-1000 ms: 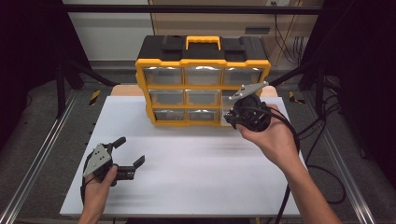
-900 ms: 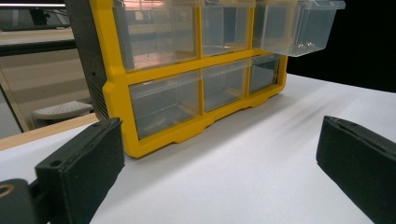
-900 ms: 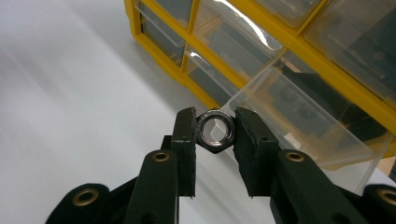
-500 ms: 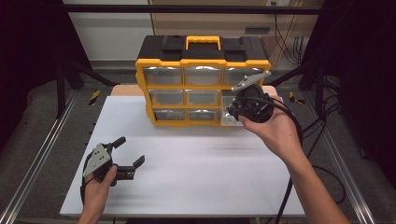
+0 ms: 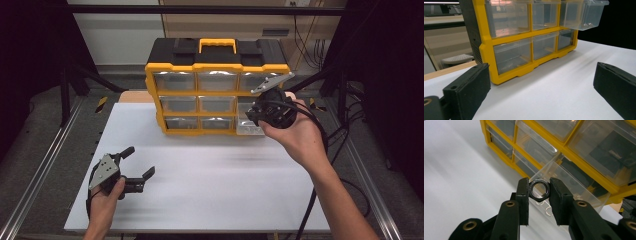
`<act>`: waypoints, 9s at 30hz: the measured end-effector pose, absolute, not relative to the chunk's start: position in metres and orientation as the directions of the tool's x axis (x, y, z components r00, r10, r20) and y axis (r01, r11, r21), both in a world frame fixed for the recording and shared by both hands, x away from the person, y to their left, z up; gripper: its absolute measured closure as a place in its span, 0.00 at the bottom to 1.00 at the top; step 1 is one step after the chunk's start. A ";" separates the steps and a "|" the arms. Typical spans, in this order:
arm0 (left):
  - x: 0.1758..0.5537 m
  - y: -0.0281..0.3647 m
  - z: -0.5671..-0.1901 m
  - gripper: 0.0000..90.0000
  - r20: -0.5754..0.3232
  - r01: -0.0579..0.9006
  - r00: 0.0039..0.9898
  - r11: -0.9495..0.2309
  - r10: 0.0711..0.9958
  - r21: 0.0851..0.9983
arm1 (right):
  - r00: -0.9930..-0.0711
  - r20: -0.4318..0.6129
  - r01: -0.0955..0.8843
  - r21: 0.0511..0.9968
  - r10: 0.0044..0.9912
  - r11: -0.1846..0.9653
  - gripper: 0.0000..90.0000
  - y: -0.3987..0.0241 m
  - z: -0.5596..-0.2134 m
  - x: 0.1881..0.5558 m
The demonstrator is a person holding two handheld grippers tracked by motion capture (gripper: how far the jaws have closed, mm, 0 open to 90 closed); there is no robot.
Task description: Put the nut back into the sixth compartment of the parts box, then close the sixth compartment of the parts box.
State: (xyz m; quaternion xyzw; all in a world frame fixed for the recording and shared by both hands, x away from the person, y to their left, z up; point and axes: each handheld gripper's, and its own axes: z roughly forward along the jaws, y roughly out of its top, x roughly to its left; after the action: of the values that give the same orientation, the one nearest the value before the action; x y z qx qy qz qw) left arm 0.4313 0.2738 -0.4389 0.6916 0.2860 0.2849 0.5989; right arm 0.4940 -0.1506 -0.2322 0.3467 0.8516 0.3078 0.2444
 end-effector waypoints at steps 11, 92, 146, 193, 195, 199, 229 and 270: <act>0.431 0.274 -0.439 0.01 0.055 0.055 0.674 -0.125 0.736 0.991 | -0.636 -0.204 0.441 0.695 0.744 0.567 0.78 -0.156 -0.230 0.497; 0.432 0.272 -0.440 0.01 0.062 0.056 0.680 -0.135 0.731 0.989 | -0.527 -0.062 0.497 0.786 0.847 0.367 0.36 -0.178 -0.281 0.532; 0.436 0.270 -0.440 0.01 0.063 0.056 0.682 -0.138 0.729 0.989 | -0.347 -0.074 0.226 0.961 0.935 0.160 0.07 -0.196 -0.398 0.461; 0.436 0.274 -0.439 0.01 0.053 0.055 0.676 -0.122 0.735 0.991 | -0.337 -0.106 0.165 0.971 0.935 0.170 1.00 -0.171 -0.417 0.449; 0.437 0.274 -0.439 0.01 0.053 0.055 0.675 -0.122 0.735 0.991 | -0.328 -0.106 0.172 0.971 0.939 0.169 1.00 -0.171 -0.417 0.450; 0.437 0.273 -0.439 0.01 0.058 0.054 0.677 -0.128 0.733 0.990 | -0.311 -0.115 0.171 0.970 0.943 0.175 1.00 -0.173 -0.415 0.453; 0.434 0.277 -0.438 0.01 0.040 0.041 0.683 -0.093 0.729 0.995 | -0.279 -0.121 0.181 0.968 0.953 0.175 1.00 -0.180 -0.402 0.472; 0.434 0.278 -0.438 0.01 0.043 0.042 0.678 -0.098 0.734 0.994 | -0.264 -0.139 0.202 0.960 0.954 0.196 1.00 -0.181 -0.391 0.496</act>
State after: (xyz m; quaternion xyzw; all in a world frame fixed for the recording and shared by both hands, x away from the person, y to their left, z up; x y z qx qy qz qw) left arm 0.4343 0.2782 -0.4380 0.6843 0.2836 0.2840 0.6089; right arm 0.4964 -0.1808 -0.3908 0.4430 0.6528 0.4536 0.4145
